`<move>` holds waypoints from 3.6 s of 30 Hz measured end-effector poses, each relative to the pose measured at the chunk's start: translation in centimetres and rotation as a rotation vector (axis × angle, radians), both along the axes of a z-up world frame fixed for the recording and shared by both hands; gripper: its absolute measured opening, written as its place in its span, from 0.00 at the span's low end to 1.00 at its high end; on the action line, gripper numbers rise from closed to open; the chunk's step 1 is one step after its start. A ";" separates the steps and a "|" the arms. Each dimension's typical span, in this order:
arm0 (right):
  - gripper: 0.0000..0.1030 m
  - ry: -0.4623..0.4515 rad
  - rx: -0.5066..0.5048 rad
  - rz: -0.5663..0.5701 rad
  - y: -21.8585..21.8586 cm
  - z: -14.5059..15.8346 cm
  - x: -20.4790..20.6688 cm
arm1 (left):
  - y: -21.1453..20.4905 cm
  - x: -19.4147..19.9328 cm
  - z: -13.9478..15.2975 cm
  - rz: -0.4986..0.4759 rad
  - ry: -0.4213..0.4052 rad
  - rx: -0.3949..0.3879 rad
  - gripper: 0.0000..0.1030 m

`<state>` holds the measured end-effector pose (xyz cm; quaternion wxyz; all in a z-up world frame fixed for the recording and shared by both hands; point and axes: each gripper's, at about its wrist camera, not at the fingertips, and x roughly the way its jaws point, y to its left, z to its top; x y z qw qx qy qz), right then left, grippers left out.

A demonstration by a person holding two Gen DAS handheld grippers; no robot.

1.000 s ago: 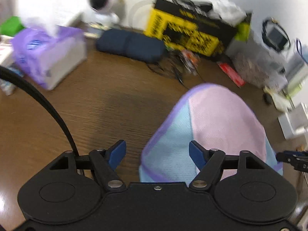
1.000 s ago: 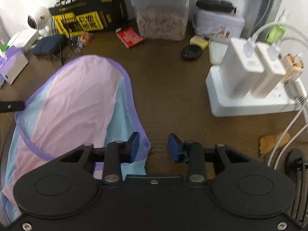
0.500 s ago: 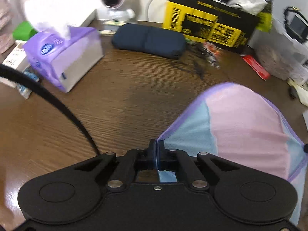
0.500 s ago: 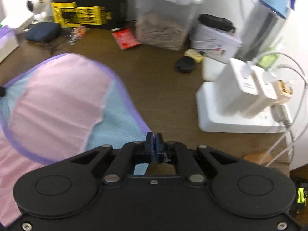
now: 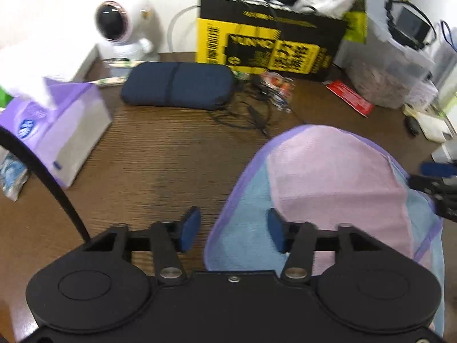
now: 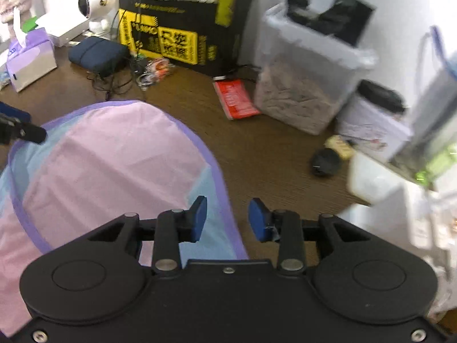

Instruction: Fold clothes

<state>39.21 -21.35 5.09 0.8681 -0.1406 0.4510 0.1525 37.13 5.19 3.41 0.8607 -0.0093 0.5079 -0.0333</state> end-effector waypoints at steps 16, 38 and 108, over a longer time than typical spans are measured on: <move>0.25 -0.071 0.057 -0.125 -3.0 2.7 -4.5 | 0.3 -5.5 2.1 0.061 -0.120 0.085 0.53; 0.79 0.088 0.034 -0.025 -5.2 5.9 -25.4 | -0.7 -25.3 4.4 0.097 0.038 -0.007 0.58; 0.38 0.072 0.056 0.275 21.7 -0.2 -7.4 | -1.1 -38.7 0.4 0.241 -0.026 -0.428 0.22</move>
